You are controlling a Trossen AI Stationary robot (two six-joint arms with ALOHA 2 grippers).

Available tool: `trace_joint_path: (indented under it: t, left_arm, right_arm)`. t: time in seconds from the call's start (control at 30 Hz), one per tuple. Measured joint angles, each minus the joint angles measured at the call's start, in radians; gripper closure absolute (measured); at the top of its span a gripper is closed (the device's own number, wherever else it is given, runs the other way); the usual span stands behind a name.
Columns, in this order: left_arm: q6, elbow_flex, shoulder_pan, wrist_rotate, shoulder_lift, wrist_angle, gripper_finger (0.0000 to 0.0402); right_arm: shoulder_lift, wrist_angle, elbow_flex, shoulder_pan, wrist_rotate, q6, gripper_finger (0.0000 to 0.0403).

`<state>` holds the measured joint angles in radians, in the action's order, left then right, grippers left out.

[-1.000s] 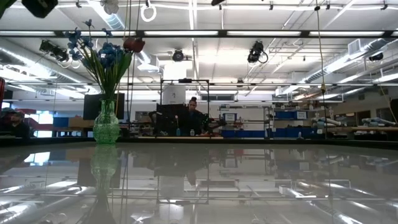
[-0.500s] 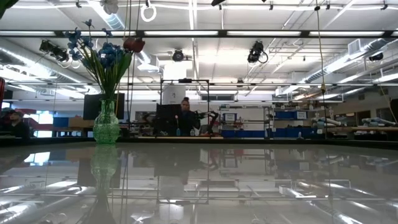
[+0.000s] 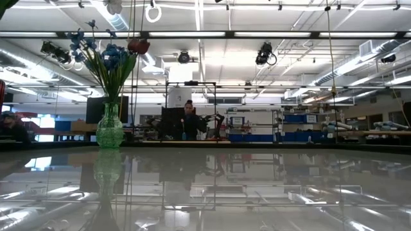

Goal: Sort flowers into vase by color
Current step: Put the black tulip into the red vase

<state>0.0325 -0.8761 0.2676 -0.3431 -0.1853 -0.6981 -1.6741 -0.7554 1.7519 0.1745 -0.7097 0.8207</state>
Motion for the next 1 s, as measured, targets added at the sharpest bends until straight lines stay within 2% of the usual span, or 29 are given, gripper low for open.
trace_joint_path:
  t: [0.67,1.0]
  left_arm:
    - [0.070,0.000,0.000,-0.074,-0.184,0.091,0.0386]
    - [0.064,0.001,0.000,-0.079,-0.214,0.159,0.0386]
  right_arm:
    - [0.000,0.022,0.000,0.000,0.004,-0.003,0.0293]
    - [0.000,0.022,0.000,0.000,0.026,-0.022,0.0293]
